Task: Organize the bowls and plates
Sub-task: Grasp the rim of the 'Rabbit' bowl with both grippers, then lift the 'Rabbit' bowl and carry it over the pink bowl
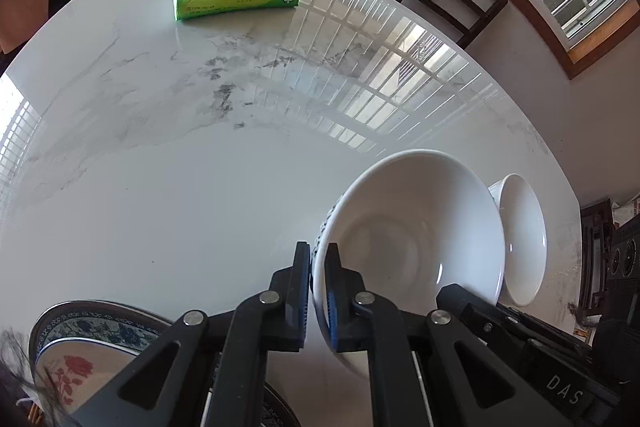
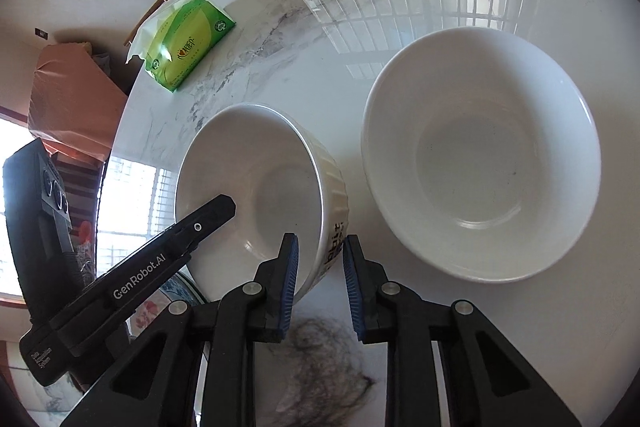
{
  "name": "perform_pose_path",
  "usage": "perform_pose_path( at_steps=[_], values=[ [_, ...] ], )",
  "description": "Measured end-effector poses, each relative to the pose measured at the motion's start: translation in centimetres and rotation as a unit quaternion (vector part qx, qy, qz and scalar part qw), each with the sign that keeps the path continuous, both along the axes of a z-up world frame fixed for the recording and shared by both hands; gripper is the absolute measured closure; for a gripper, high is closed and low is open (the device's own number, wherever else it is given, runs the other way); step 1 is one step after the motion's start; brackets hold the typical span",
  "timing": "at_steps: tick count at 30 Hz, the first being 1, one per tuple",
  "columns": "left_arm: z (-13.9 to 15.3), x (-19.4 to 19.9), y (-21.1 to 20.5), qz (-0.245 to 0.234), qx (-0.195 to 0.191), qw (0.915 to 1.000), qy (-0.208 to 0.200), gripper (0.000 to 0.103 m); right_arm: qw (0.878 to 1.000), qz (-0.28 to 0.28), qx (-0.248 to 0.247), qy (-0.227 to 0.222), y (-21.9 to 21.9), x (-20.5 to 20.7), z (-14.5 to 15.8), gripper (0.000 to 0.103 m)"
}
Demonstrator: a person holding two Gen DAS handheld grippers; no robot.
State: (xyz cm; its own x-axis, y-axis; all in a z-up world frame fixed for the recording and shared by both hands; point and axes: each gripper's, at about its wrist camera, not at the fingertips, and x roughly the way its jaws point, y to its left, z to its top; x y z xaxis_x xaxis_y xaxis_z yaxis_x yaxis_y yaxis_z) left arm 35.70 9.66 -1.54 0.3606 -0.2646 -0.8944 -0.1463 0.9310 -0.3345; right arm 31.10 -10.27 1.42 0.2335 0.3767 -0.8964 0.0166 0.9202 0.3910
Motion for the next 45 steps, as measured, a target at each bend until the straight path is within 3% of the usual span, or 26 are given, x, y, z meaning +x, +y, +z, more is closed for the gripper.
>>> perform_pose_path(
  at_steps=[9,24,32,45],
  values=[
    [3.8,-4.8,-0.4,0.0,-0.025,0.9995,-0.017,0.093,0.999,0.016,0.033,-0.027,-1.0,-2.4,3.0,0.083],
    [8.5,-16.2,-4.6,-0.051,-0.029,0.9969,-0.053,0.09,0.995,0.042,0.072,-0.059,-4.9,-12.5,7.4,0.083],
    [8.1,-19.9,-5.8,-0.066,-0.018,0.9965,-0.047,0.089,0.994,0.051,0.078,-0.062,-6.2,-17.4,7.2,0.083],
    [5.5,-21.9,-6.5,-0.075,0.002,0.9971,-0.012,0.089,0.995,0.06,0.072,-0.04,-6.6,-19.8,4.9,0.083]
  ],
)
